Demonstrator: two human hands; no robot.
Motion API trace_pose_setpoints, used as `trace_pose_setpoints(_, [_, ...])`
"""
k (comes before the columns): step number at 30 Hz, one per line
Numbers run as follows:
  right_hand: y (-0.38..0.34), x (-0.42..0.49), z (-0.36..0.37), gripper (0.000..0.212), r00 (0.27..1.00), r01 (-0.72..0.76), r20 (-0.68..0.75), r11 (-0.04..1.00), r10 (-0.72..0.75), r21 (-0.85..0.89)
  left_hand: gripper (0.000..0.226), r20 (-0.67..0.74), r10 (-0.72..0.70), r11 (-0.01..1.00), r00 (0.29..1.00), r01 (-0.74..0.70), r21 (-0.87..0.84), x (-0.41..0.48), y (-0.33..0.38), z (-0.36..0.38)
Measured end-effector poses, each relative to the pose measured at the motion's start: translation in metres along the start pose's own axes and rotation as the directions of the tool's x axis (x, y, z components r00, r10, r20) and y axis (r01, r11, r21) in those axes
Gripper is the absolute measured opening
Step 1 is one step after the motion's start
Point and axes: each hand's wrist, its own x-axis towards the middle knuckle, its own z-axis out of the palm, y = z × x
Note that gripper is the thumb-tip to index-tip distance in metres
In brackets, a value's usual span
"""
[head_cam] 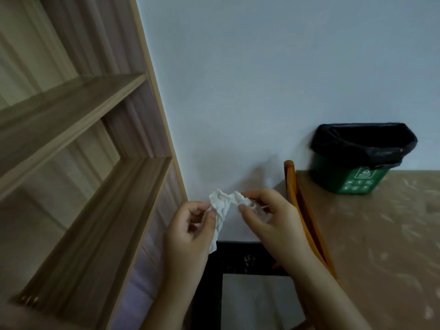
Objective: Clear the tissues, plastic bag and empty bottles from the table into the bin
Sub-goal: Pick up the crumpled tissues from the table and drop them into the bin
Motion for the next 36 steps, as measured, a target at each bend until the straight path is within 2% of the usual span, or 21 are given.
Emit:
trace_pose_setpoints(3, [0.023,0.032,-0.007,0.013,0.999,-0.036,-0.043,0.998,0.033,-0.055,0.006,0.033,-0.021,0.998,0.999,0.023,-0.059,0.033,-0.015,0.028])
trace_pose_setpoints(9, [0.067,0.077,-0.019,0.014,0.977,-0.165,-0.153,0.981,0.148,-0.102,0.016,0.172,-0.052,0.994,0.984,0.068,-0.088,0.091,-0.044,0.079])
trace_pose_setpoints(13, [0.094,0.109,-0.026,0.015,0.930,-0.268,-0.296,0.953,0.218,-0.141,0.017,0.313,-0.032,0.995,0.949,0.060,-0.082,0.141,-0.065,0.122])
trace_pose_setpoints(15, [0.103,0.128,-0.028,0.014,0.905,-0.304,-0.354,0.940,0.234,-0.156,0.025,0.387,-0.011,0.994,0.922,0.053,-0.097,0.168,-0.070,0.144])
trace_pose_setpoints(21, [0.126,0.193,-0.043,0.014,0.822,-0.410,-0.520,0.875,0.232,-0.258,0.025,0.558,0.034,0.987,0.829,0.060,-0.150,0.245,-0.082,0.214])
trace_pose_setpoints(25, [0.144,0.208,-0.055,0.018,0.730,-0.505,-0.633,0.827,0.257,-0.246,0.024,0.667,0.088,0.984,0.740,0.040,-0.176,0.265,-0.083,0.255])
trace_pose_setpoints(28, [0.160,0.209,-0.073,0.025,0.673,-0.570,-0.687,0.784,0.274,-0.246,0.023,0.720,0.116,0.984,0.684,0.021,-0.178,0.267,-0.083,0.282])
trace_pose_setpoints(32, [0.187,0.216,-0.109,0.018,0.582,-0.624,-0.772,0.749,0.256,-0.223,0.024,0.768,0.142,0.982,0.625,0.010,-0.190,0.270,-0.080,0.322])
trace_pose_setpoints(36, [0.211,0.230,-0.142,0.015,0.565,-0.641,-0.790,0.729,0.236,-0.241,0.025,0.784,0.160,0.982,0.600,-0.017,-0.187,0.271,-0.071,0.357])
